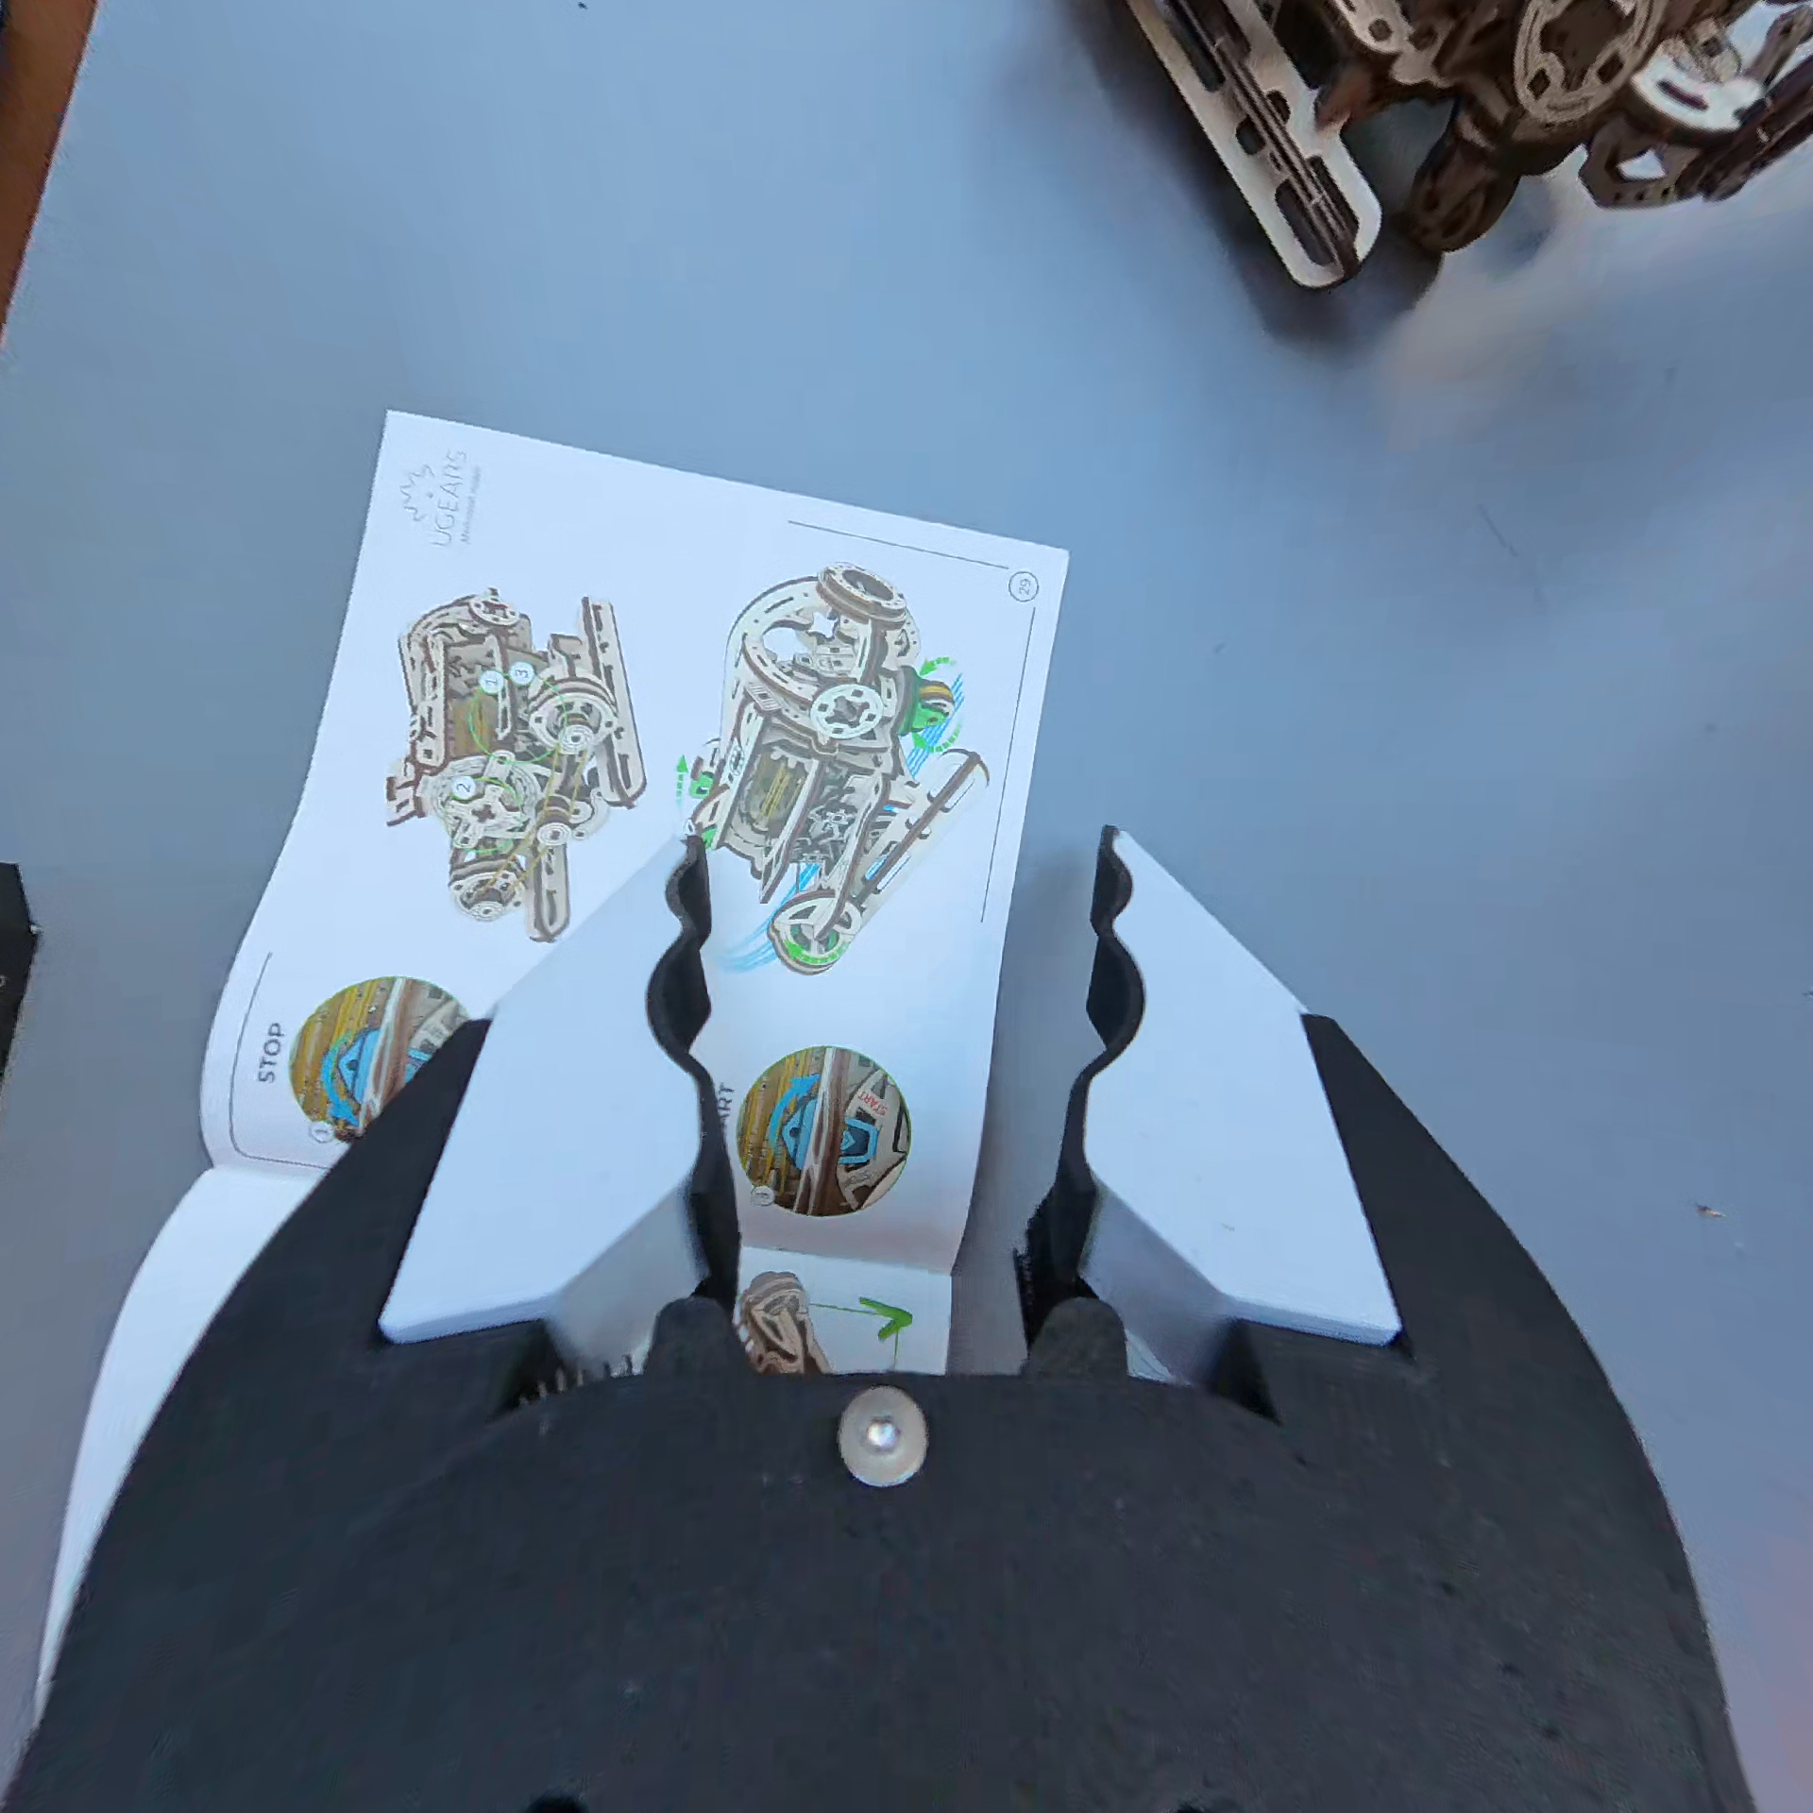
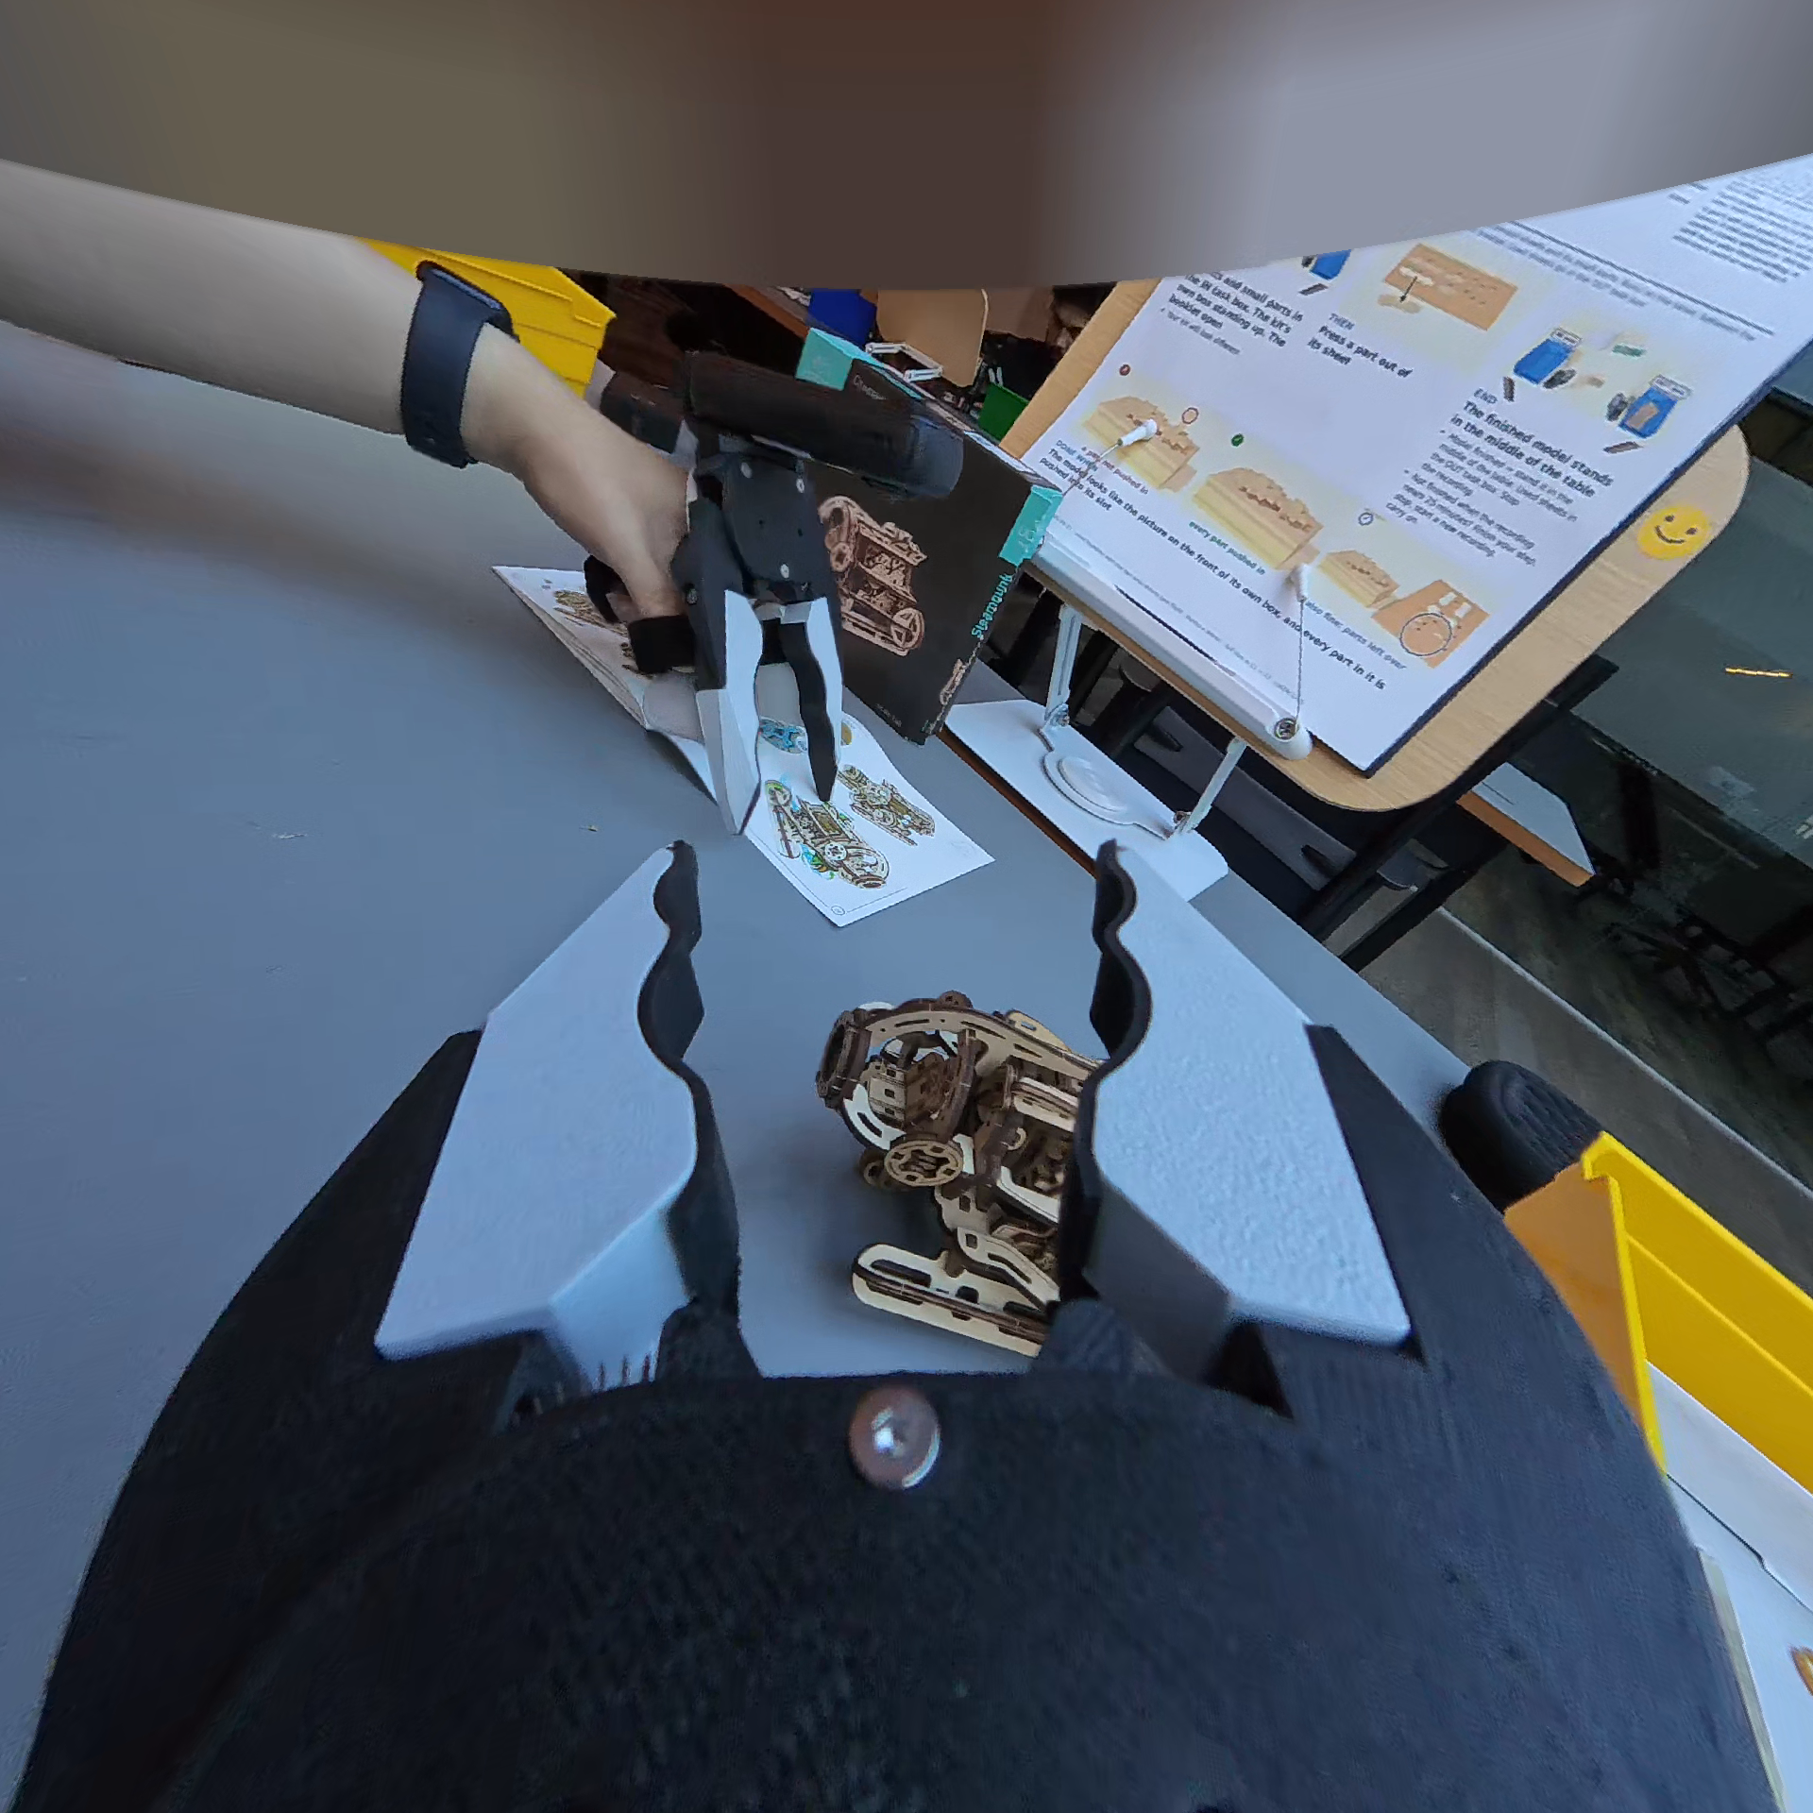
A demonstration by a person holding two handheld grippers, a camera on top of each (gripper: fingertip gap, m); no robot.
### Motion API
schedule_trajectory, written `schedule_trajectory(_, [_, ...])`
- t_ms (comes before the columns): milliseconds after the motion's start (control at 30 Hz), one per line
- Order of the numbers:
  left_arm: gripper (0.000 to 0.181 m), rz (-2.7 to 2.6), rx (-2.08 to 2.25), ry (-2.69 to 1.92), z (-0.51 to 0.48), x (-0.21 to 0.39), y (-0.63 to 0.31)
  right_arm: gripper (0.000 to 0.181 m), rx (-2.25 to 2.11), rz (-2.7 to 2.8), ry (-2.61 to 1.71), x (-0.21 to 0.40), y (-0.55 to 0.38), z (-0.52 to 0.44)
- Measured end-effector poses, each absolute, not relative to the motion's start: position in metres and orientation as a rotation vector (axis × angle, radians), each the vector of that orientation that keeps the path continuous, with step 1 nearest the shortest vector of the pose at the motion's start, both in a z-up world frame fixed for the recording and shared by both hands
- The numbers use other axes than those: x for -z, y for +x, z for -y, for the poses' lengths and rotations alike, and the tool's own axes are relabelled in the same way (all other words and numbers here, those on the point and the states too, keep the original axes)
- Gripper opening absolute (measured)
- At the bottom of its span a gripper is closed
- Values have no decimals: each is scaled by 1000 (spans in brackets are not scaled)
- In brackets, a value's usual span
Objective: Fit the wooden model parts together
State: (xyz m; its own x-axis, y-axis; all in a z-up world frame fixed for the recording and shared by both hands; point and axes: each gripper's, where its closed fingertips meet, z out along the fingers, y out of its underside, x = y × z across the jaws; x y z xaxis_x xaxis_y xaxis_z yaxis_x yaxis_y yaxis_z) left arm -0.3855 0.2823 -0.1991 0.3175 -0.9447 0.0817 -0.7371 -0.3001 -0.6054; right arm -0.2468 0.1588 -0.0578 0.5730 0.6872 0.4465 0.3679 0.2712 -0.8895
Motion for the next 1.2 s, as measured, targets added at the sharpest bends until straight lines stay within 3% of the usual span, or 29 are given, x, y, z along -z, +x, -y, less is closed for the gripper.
schedule_trajectory(133, [87,-1486,519,-2055,-266,204,-387,80,-302,1028,-1336,60,-254,-154])
schedule_trajectory(567, [72,-1401,451,-2065,-177,202,-419,80,-454,1226,-1501,114,-326,-117])
schedule_trajectory(733, [74,-1027,709,-2082,-169,165,-404,80,-495,1118,-1590,131,-333,-114])
schedule_trajectory(1033, [71,-1150,471,-2058,-164,201,-398,78,-471,1042,-1618,138,-333,-110])
schedule_trajectory(1200, [53,-1118,476,-2042,-169,202,-399,78,-460,1065,-1625,142,-334,-109])
